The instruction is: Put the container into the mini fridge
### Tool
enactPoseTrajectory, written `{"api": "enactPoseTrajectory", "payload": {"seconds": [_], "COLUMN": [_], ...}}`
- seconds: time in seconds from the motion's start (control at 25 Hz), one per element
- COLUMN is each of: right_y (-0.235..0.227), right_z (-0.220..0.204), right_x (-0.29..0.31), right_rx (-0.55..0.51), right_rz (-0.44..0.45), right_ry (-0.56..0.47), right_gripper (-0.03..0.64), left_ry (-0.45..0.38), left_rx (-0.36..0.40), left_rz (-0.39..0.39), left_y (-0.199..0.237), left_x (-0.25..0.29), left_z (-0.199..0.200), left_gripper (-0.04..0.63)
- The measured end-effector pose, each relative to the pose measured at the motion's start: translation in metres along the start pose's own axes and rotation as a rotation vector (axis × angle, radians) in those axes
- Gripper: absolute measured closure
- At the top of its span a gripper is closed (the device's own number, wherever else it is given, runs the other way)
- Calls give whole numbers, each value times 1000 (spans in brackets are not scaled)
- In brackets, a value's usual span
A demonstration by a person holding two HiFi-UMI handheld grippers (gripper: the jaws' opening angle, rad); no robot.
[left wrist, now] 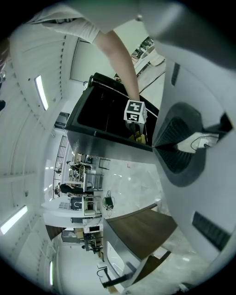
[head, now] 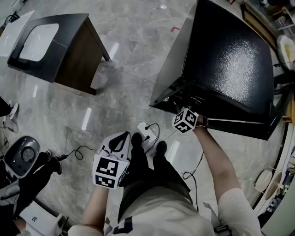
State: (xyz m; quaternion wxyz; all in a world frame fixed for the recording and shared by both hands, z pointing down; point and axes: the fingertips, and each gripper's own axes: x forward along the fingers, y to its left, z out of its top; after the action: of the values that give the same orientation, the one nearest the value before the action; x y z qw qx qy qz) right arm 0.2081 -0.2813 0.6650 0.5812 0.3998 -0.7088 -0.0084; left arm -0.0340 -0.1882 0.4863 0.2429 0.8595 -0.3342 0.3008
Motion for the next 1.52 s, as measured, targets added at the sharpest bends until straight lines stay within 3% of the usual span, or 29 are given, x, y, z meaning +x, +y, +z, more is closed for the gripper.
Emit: {"api": "enactPoseTrajectory", "payload": {"seconds": [0.28,0.56,0.88,1.2,1.52], "right_y": [-9,3,-23,-36,-42], "right_z": [16,50,85,105,101], "right_x": [-36,-103,-192,-260,-302], "right_rx": [143,328,527,566,552], "right_rz": [12,91,130,131,118], "right_ry": [-41,-160,-317,-464,-534], "right_gripper": [495,495,495,497,511], "left_ry": [-40,-83,-171,-257,-297], "left_rx": [50,102,176,227,257], "left_rz": [-29,-72,-119,-134,-122], "left_y": [-22,-60,-105,-139,-162], "left_x": [16,11,2,-12,-25], "left_z": [35,72,121,148,156], "left_gripper": [540,541,541,541,541]}}
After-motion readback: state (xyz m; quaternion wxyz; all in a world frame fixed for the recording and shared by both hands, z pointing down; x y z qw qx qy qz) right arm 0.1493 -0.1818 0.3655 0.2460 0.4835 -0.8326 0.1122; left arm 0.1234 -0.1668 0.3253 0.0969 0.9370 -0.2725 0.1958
